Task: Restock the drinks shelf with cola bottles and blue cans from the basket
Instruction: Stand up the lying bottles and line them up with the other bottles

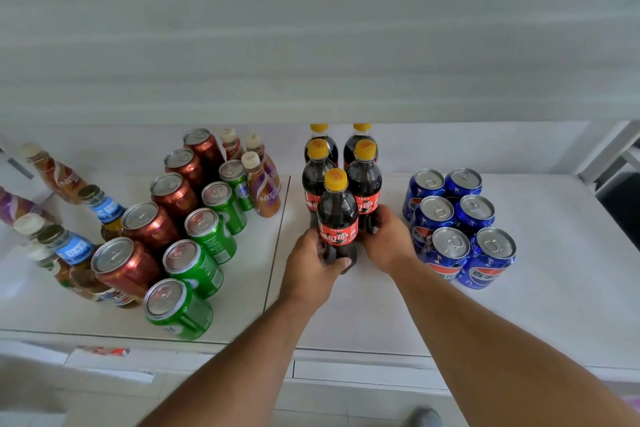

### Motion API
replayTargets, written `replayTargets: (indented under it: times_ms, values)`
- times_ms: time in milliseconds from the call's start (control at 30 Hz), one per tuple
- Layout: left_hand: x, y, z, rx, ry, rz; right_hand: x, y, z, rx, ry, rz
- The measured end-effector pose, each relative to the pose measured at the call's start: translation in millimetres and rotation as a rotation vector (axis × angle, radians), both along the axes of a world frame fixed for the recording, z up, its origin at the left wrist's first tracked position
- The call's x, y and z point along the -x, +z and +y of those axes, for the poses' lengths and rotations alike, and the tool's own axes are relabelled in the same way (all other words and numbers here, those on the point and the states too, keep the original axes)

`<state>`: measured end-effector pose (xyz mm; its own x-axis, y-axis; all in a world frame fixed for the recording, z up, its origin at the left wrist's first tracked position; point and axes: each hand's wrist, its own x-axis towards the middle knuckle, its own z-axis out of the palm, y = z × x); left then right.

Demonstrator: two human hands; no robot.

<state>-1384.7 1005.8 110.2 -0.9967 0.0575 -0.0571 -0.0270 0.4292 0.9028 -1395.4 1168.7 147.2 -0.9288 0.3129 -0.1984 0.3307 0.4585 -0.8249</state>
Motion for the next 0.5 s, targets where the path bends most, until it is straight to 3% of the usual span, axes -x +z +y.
replayTargets:
  times_ms: [500]
  values:
    - [4.9,7.2,1.5,0.031,-0.012,0.0,-0.2,8.6,-1.4,-0.047,0.019,-0.032]
